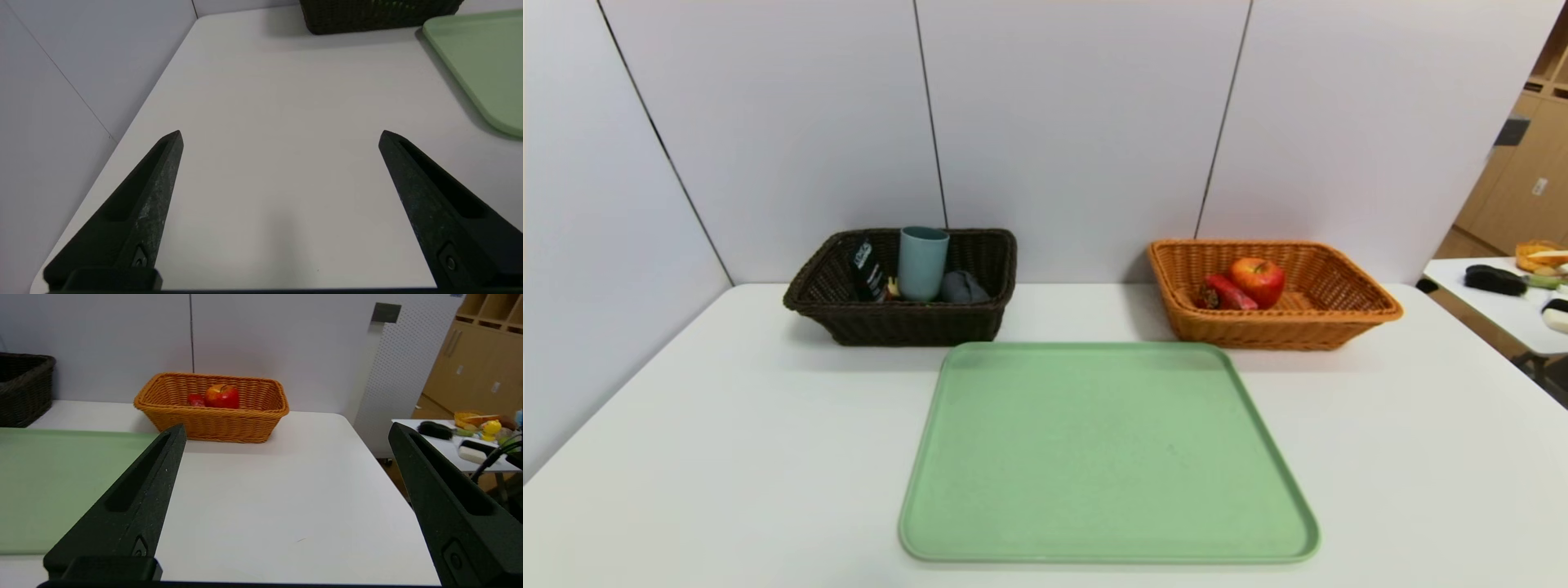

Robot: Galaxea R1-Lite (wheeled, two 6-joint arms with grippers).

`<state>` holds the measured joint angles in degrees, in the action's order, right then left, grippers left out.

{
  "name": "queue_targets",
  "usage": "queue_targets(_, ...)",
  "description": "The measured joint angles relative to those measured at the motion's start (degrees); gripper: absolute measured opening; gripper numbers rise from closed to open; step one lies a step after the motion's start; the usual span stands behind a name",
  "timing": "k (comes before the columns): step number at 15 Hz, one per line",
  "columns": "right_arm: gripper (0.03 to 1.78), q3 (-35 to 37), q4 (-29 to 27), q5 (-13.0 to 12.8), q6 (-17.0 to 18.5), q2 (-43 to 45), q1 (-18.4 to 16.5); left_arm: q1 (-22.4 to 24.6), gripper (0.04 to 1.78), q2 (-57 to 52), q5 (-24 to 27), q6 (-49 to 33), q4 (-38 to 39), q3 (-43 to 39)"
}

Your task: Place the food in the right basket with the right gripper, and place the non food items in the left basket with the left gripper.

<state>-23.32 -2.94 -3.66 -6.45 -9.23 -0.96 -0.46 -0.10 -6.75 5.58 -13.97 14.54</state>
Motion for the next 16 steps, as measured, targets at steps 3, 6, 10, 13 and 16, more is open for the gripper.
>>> queue_targets(3,1.71,5.99,1.76,1.23,-2.91,6.10,0.61,0.02,1.69,-0.04,-0.02,-0.05,8.33,-4.95)
queue_targets(6,1.71,16.04,13.68,1.43,-5.81,8.41,0.76,0.00,1.69,-0.06,0.45,1.33,21.30,-12.62)
queue_targets(10,1.71,22.83,13.48,1.62,-4.84,9.23,0.78,0.00,1.69,-0.06,5.05,-3.68,19.01,-14.41)
queue_targets(13,1.71,23.25,2.91,4.91,2.40,9.30,0.78,0.00,1.69,-0.04,6.89,-4.90,14.57,-14.52)
queue_targets(16,1.71,23.30,2.78,4.78,3.47,9.30,0.78,0.00,1.69,-0.04,6.45,-6.10,14.90,-14.54)
